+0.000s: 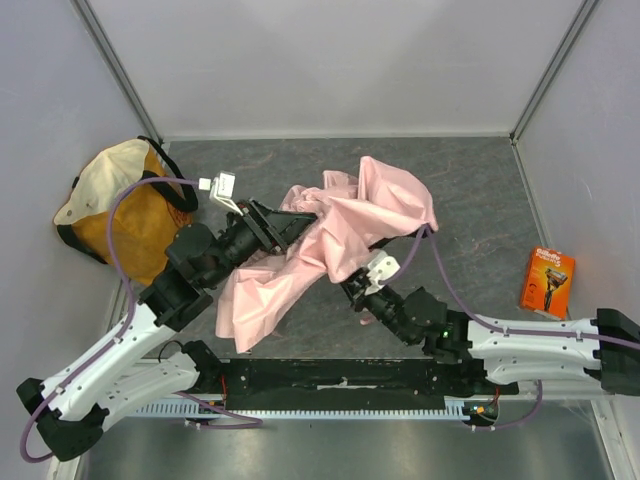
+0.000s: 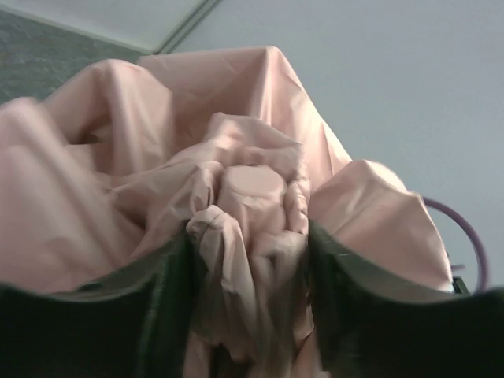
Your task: Put away the umbrella
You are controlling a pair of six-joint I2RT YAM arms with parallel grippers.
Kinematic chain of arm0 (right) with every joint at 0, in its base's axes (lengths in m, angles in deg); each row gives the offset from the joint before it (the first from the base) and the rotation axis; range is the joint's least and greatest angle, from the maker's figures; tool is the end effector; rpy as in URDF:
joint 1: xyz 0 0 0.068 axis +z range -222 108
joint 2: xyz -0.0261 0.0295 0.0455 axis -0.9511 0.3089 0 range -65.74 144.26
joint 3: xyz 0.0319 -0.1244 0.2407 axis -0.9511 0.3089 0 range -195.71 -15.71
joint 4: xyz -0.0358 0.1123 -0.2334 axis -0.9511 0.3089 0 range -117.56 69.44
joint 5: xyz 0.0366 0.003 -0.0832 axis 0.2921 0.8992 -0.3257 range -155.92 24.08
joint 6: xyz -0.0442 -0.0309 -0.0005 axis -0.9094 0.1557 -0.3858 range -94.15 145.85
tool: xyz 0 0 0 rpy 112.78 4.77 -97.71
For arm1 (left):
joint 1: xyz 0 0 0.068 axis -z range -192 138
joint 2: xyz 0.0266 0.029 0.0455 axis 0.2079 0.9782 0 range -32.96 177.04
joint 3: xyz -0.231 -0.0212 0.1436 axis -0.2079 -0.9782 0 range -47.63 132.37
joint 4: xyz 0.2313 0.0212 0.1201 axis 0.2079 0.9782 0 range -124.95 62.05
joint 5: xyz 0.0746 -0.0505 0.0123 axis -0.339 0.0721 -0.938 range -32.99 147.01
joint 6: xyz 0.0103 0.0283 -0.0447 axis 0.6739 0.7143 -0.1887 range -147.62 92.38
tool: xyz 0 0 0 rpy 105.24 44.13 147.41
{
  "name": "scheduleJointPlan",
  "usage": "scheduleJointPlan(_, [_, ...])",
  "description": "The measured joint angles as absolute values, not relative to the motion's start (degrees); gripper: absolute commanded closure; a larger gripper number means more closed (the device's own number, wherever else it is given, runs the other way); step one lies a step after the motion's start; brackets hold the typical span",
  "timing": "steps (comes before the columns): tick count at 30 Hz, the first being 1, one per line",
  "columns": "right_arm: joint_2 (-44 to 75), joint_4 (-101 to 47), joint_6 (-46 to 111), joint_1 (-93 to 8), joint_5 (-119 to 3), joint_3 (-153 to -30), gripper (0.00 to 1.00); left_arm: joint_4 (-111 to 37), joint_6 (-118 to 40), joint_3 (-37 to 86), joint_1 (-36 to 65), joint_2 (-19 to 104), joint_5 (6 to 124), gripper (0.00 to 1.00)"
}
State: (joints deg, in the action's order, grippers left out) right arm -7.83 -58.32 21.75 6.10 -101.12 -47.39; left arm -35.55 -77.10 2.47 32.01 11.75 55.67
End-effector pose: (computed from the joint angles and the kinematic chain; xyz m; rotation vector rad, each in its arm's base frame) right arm 0.0672 0.2198 0.2908 -0.5783 1.4207 0.5776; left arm 0.1298 -0.1242 0.3934 -0.0976 1.6051 -1.2873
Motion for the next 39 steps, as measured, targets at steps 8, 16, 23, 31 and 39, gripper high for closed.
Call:
scheduleJointPlan(8, [-18.5,-64.6,24.4,-7.8,-80.9,-35.0,1.00,-34.6,-72.9,5.8,32.2,6.7,64.7,0.11])
scheduleJointPlan(16, [-23.8,-65.4,26.5,-11.0,-67.1,-34.5,1.00,-29.5,-63.3,17.1,32.0,7.9,67.4,0.09])
scheduleJointPlan(23, [-24.2,-66.1,29.6,-11.2,-62.2,-34.6,1.00,-34.9,-61.3,12.5,31.7,14.3,76.1,0.08])
scheduleJointPlan(31, [-23.1,-63.4,31.7,-11.3,-59.9,-35.5,1.00,-41.2,-60.7,9.8,31.4,18.4,81.6,0.07])
scheduleJointPlan(39, [-24.8,-62.3,31.8,-11.5,-59.9,-36.0,1.00,-38.1,-59.8,6.8,31.6,10.6,71.6,0.07])
